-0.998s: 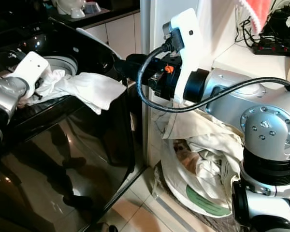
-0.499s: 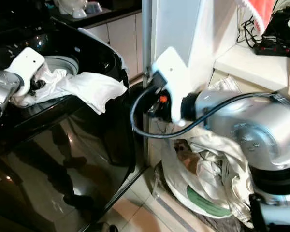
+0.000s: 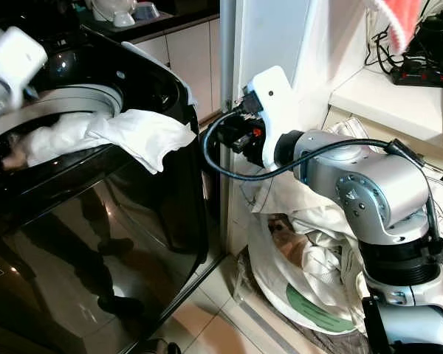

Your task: Clothes washing

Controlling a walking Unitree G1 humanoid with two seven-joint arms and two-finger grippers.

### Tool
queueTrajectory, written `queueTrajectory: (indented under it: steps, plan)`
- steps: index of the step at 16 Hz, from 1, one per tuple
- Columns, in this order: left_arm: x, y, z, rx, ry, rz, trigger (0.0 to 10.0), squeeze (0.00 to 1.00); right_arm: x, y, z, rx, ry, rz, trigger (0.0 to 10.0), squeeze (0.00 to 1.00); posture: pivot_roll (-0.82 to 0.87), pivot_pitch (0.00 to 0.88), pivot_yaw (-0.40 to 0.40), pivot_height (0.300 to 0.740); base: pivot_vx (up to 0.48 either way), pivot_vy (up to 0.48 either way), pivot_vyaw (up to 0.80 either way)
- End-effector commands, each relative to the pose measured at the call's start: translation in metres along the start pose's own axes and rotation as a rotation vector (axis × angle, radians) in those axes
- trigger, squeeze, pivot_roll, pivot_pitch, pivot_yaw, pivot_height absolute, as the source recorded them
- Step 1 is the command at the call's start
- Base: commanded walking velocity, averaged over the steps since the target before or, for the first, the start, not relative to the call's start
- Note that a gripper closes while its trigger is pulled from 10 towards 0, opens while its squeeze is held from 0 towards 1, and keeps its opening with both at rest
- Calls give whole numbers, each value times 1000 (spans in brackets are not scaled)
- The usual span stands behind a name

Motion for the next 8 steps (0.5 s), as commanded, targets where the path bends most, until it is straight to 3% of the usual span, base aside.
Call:
queueTrajectory:
  steps: [1, 2, 4, 5, 6, 7, 8]
  plan:
    - [13, 1, 10, -43, -42, 60, 10000, 0, -2, -1, 2, -9, 17, -19, 10000, 0, -71, 0, 65, 740, 0, 0, 0]
    - [13, 2, 29, -137, 70, 37, 10000, 0, -2, -2, -2, 0, 34, -25, 10000, 0, -71, 0, 65, 740, 0, 0, 0]
    - [-29, 7, 60, -291, 291, -267, 10000, 0, 2, 0, -6, 18, 47, -6, 10000, 0, -71, 0, 76, 740, 0, 0, 0]
    - [-43, 11, 69, -335, 341, -359, 10000, 0, 3, 1, -7, 23, 53, 1, 10000, 0, -73, 0, 77, 740, 0, 0, 0]
    - [-63, 21, 80, -419, 359, -505, 10000, 0, 4, 2, -8, 25, 59, 10, 10000, 0, -76, 0, 81, 740, 0, 0, 0]
    - [-96, 45, 90, -549, 309, -726, 10000, 0, 6, 4, -10, 32, 72, 24, 10000, 0, -79, 0, 85, 740, 0, 0, 0]
    - [-106, 54, 90, -583, 293, -799, 10000, 0, 7, 5, -11, 35, 77, 28, 10000, 0, -84, 0, 89, 740, 0, 0, 0]
Point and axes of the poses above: a point about 5 cm out from each wrist's last joint towards the gripper, its own y axis pointing back from the gripper into the wrist, its own z axis along the axis of the wrist's last joint, x = y × z, the point moved 4 cm from there along -y, pointing out of the wrist towards the gripper, and after that the axes turned 1 degree about y, right-handed, at the moved point
